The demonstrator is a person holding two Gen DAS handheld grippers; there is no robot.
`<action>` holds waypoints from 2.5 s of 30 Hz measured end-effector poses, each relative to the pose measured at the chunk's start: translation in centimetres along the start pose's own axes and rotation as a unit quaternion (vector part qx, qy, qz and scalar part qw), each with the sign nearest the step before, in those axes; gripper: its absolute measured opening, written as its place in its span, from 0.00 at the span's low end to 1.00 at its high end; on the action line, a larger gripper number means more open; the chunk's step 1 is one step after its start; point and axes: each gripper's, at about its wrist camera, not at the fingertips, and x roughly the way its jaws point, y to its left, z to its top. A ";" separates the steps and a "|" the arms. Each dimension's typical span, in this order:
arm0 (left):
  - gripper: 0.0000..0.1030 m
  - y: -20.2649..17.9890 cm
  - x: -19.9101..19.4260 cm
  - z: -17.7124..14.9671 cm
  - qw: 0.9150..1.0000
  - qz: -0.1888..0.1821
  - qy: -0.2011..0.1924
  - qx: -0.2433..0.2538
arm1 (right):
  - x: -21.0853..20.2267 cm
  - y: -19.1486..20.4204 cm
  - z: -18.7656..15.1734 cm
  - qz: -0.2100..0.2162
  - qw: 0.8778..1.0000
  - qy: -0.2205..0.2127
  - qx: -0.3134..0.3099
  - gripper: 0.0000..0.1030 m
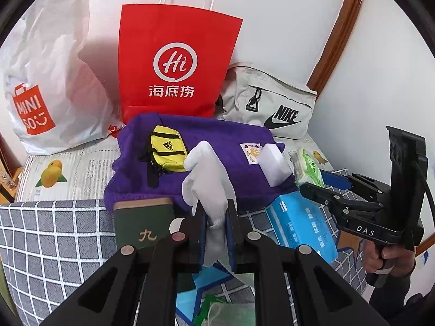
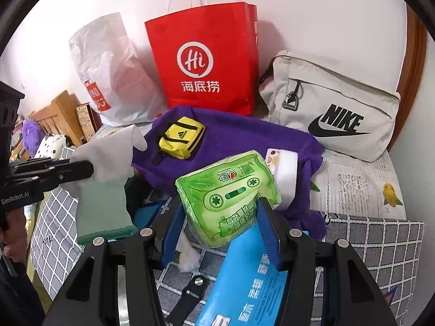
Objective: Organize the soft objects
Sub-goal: 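Carry the glove with the left gripper while the right carries the tissue pack onto the towel, then open both grippers to drop the glove and tissue pack on the towel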
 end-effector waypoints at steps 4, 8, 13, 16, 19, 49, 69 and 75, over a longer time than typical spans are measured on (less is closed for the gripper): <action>0.12 0.4 1.0 0.7 1.000 -0.001 0.004 -0.004 | 0.7 -0.3 0.7 -0.001 1.000 0.001 0.002 0.51; 0.12 0.7 1.7 1.5 1.000 0.003 0.005 -0.007 | 1.5 -0.5 1.3 0.000 1.000 0.002 0.003 0.51; 0.12 1.7 2.7 2.6 1.000 0.015 0.008 -0.016 | 3.1 -0.9 1.9 0.004 1.000 0.007 0.010 0.51; 0.12 2.3 3.3 3.2 1.000 0.020 0.008 -0.022 | 4.0 -1.0 2.3 0.003 1.000 0.009 0.012 0.51; 0.12 2.8 4.0 3.7 0.999 0.023 0.011 -0.024 | 4.8 -1.1 2.5 0.006 1.000 0.014 0.012 0.51; 0.13 3.7 14.3 7.6 0.993 0.088 0.070 -0.017 | 11.7 -3.7 3.4 -0.013 0.995 0.094 0.003 0.52; 0.58 4.8 11.4 6.8 0.992 0.095 0.068 -0.055 | 11.6 -2.6 3.2 -0.010 0.994 0.106 0.019 0.71; 0.58 4.8 9.5 6.7 0.991 0.102 0.056 -0.060 | 9.4 -1.6 3.4 -0.007 0.996 0.084 0.015 0.71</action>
